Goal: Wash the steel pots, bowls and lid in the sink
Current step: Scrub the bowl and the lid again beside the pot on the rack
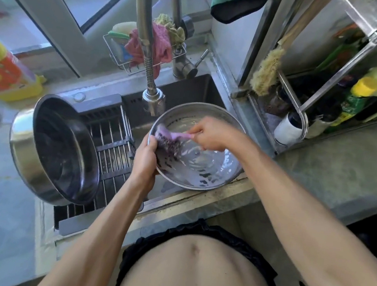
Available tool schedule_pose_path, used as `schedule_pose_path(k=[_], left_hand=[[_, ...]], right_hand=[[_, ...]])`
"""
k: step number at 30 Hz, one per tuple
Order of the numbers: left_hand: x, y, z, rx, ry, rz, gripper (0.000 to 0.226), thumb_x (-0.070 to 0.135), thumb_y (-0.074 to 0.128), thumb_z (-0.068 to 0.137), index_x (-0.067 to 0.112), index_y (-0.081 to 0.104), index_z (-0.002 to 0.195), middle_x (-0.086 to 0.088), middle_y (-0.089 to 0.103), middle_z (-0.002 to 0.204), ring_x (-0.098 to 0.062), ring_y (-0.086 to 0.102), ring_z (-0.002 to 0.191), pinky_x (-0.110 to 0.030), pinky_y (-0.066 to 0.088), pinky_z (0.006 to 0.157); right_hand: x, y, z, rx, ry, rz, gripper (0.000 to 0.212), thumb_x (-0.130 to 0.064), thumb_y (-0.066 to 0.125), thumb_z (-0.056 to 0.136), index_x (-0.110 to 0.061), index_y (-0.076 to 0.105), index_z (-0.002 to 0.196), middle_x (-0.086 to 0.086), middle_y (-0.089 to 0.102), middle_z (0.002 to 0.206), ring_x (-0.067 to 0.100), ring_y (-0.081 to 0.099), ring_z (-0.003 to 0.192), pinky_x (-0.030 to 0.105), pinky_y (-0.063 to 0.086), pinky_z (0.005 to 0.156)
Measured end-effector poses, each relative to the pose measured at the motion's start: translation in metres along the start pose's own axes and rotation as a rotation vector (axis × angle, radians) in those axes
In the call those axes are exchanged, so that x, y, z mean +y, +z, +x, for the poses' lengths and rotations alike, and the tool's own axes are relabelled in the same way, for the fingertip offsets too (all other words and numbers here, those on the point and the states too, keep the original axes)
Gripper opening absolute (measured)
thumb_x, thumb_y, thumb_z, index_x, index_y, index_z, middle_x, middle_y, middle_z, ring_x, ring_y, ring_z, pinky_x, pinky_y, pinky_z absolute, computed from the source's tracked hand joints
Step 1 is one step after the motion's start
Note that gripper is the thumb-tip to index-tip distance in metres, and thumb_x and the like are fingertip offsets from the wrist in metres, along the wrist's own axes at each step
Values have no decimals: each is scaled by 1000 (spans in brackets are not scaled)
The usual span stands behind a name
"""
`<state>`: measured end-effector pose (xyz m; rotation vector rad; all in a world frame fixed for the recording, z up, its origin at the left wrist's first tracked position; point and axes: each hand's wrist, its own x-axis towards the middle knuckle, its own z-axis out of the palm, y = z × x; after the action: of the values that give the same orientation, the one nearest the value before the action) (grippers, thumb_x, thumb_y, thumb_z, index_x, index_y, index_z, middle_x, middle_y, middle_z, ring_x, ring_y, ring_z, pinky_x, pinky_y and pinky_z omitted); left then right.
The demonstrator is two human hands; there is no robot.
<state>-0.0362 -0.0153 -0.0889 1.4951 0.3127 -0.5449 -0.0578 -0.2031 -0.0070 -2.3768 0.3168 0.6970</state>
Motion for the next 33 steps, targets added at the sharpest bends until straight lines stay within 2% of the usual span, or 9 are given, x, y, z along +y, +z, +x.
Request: schedule_pose_path(k=[4, 8, 10, 12, 15, 19, 25, 29, 33], left_hand=[[8, 2, 5, -43, 61, -63, 32, 26, 37, 112, 17, 60, 131, -5, 76, 114, -20, 74, 99, -37, 62, 77], [24, -4, 4, -183, 53, -161, 10, 10, 44, 95, 6, 52, 92, -27, 74, 89, -31, 69, 83, -38, 55, 80], [24, -8, 0, -170, -24, -191, 24, 22, 39, 98, 9, 56, 86, -31, 74, 96, -34, 69, 92, -44, 51, 90], [21, -14, 0, -153, -92, -229, 57, 46, 34, 103, 2, 69, 104, -32, 69, 117, -37, 67, 112, -47, 47, 105], [15, -15, 4, -58, -126, -364, 78, 62, 58, 95, 4, 47, 146, -24, 55, 143, -47, 59, 127, -60, 43, 111], [5, -18, 0, 70, -66, -467, 57, 53, 56, 99, 18, 53, 144, -13, 57, 147, -37, 60, 129, -62, 46, 107], [-14, -25, 25, 81, 51, -479, 85, 63, 77, 81, 17, 51, 147, -15, 54, 150, -35, 52, 138, -59, 36, 117], [20, -21, 3, 105, 117, -402, 47, 41, 50, 104, 14, 53, 142, -14, 61, 142, -33, 56, 133, -59, 42, 114], [20, -18, -4, 81, 234, -240, 39, 28, 40, 111, 16, 52, 147, -7, 62, 143, -25, 60, 131, -47, 48, 112]], right_hand=[[-5, 10, 3, 152, -16, 187, 24, -30, 51, 101, -29, 70, 116, -1, 60, 71, 17, 51, 60, 24, 31, 45], [-16, 5, -3, -70, -111, 113, 27, -34, 48, 102, -34, 67, 122, -2, 53, 66, 14, 41, 52, 22, 30, 41], [-16, -5, -2, -123, -123, 39, 27, -35, 48, 102, -39, 66, 121, 1, 54, 68, 17, 42, 56, 26, 33, 46], [-15, -5, -1, -162, -147, -2, 27, -35, 49, 101, -39, 68, 120, 3, 56, 72, 20, 47, 63, 30, 38, 53], [-15, 7, -4, -248, -150, -19, 28, -32, 51, 100, -37, 67, 122, 2, 54, 72, 21, 46, 67, 31, 38, 57], [-8, -2, -7, -321, -80, -117, 31, -28, 54, 97, -46, 67, 119, 0, 59, 71, 18, 45, 61, 29, 37, 57], [-23, 22, -6, -90, -207, 47, 28, -31, 52, 101, -36, 65, 125, -1, 69, 84, 12, 44, 54, 27, 37, 51], [-16, 19, -21, -184, -177, -85, 32, -32, 48, 103, -35, 62, 132, 1, 68, 120, 18, 64, 89, 31, 50, 77], [-16, 5, -25, -247, -75, -428, 33, -22, 47, 100, -25, 67, 125, 0, 68, 110, 20, 61, 85, 28, 49, 64]])
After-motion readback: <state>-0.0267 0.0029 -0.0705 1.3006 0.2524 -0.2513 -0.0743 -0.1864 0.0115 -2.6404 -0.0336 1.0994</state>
